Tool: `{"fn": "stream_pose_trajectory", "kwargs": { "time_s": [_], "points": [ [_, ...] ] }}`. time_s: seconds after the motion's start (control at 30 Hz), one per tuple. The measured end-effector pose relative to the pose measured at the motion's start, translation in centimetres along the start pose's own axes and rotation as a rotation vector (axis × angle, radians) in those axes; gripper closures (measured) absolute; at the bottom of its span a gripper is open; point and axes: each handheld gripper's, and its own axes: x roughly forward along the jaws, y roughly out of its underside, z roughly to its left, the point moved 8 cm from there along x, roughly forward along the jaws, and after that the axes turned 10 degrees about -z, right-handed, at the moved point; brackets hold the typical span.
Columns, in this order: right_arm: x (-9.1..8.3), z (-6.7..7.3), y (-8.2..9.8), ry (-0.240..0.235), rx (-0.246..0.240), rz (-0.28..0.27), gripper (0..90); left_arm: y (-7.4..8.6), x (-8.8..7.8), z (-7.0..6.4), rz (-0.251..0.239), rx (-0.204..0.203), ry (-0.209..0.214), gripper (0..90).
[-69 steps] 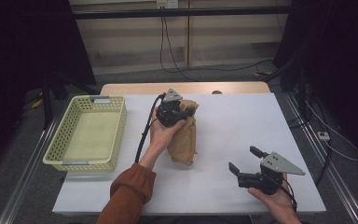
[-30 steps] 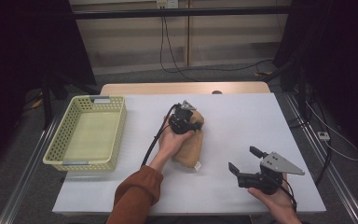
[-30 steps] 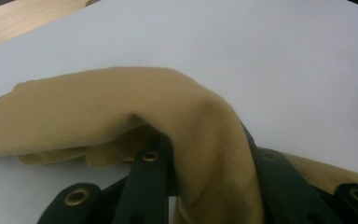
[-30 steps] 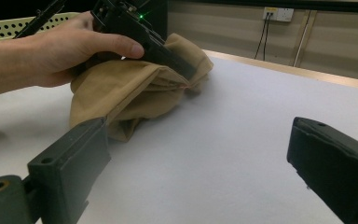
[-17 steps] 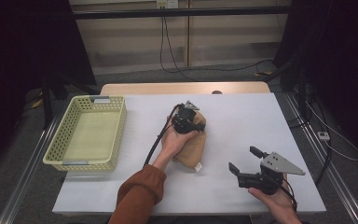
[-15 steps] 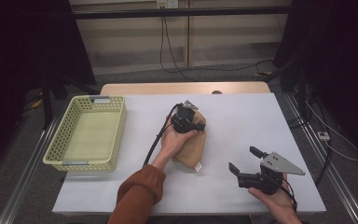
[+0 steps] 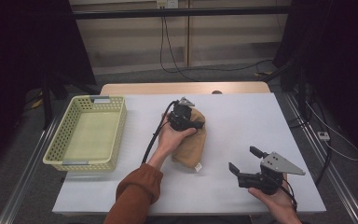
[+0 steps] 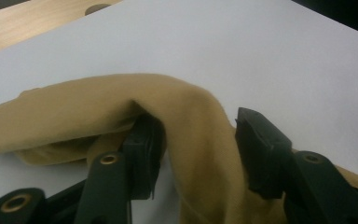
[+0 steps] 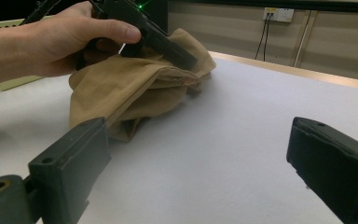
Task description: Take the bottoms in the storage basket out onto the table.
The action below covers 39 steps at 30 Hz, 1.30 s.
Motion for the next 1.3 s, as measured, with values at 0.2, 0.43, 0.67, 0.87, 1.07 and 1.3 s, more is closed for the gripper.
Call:
{"fn": "stream_pose_trajectory", "kwargs": {
  "time_s": [0.2, 0.43, 0.67, 0.87, 1.07, 1.3],
  "points": [
    [0.0, 0.0, 0.0, 0.001, 0.0, 0.0, 5.3, -0.3, -0.5, 0.4, -0.011, -0.007, -0.019, 40.2],
    [0.0, 0.0, 0.0, 0.003, -0.002, 0.001, 5.2, -0.4, -0.8, 0.6, -0.012, -0.001, -0.029, 32.0],
    [0.0, 0.0, 0.0, 0.002, 0.0, 0.001, 5.2, -0.7, -0.8, 0.7, -0.035, -0.006, -0.05, 17.6],
    [0.0, 0.0, 0.0, 0.003, 0.0, 0.001, 5.2, -1.1, -1.3, 0.8, -0.068, -0.011, -0.043, 10.3],
    [0.0, 0.0, 0.0, 0.002, 0.001, 0.001, 5.2, -1.4, -1.7, 0.8, -0.081, 0.011, -0.041, 5.8],
    [0.0, 0.0, 0.0, 0.003, 0.0, 0.0, 5.2, -1.7, -2.4, 0.7, -0.108, 0.014, -0.034, 5.8]
  ]
}}
